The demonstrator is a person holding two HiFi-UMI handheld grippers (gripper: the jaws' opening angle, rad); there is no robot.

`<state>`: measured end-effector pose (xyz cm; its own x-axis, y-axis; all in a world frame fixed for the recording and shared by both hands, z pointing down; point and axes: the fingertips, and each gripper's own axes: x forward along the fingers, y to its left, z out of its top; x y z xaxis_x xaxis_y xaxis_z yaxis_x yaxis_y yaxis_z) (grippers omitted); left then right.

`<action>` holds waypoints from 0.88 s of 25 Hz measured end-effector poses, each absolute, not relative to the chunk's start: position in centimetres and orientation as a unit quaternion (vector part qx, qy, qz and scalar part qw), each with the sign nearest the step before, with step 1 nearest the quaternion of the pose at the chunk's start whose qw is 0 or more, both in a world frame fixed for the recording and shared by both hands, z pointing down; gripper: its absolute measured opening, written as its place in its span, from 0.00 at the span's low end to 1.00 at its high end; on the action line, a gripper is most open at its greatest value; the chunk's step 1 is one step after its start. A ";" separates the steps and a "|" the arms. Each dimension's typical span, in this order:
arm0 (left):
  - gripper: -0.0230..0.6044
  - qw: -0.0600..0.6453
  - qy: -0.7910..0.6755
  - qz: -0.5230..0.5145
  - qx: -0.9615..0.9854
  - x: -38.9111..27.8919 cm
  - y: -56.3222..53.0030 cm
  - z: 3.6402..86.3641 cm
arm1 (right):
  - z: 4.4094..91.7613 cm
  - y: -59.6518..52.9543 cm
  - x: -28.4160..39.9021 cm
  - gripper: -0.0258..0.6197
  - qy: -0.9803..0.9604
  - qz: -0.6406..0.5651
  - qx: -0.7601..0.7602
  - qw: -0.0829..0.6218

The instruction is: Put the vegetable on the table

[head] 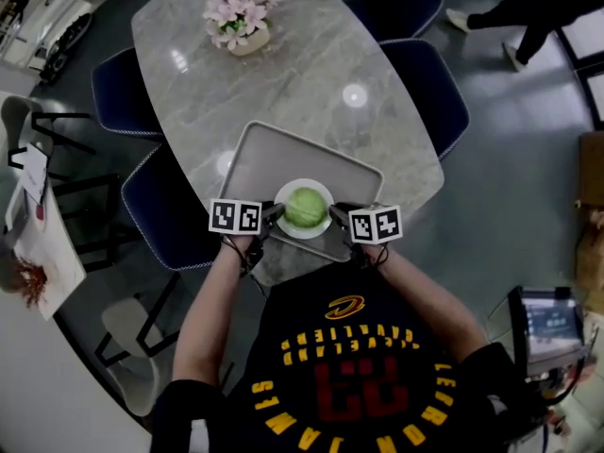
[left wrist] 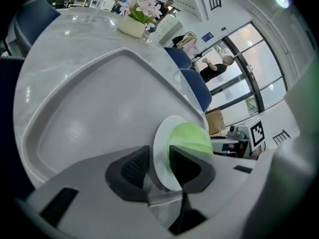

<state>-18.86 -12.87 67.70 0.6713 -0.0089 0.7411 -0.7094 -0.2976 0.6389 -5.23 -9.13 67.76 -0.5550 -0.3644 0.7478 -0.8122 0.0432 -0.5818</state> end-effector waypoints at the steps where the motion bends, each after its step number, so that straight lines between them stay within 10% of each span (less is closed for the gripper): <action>1: 0.24 0.546 -0.244 0.322 0.734 -18.9 -12.9 67.7 | 67.9 -9.0 -5.5 0.14 -0.693 0.545 0.419 0.216; 22: 0.11 0.548 -0.254 0.292 0.741 -17.7 -12.8 67.4 | 67.6 -8.8 -4.7 0.10 -0.650 0.625 0.412 0.130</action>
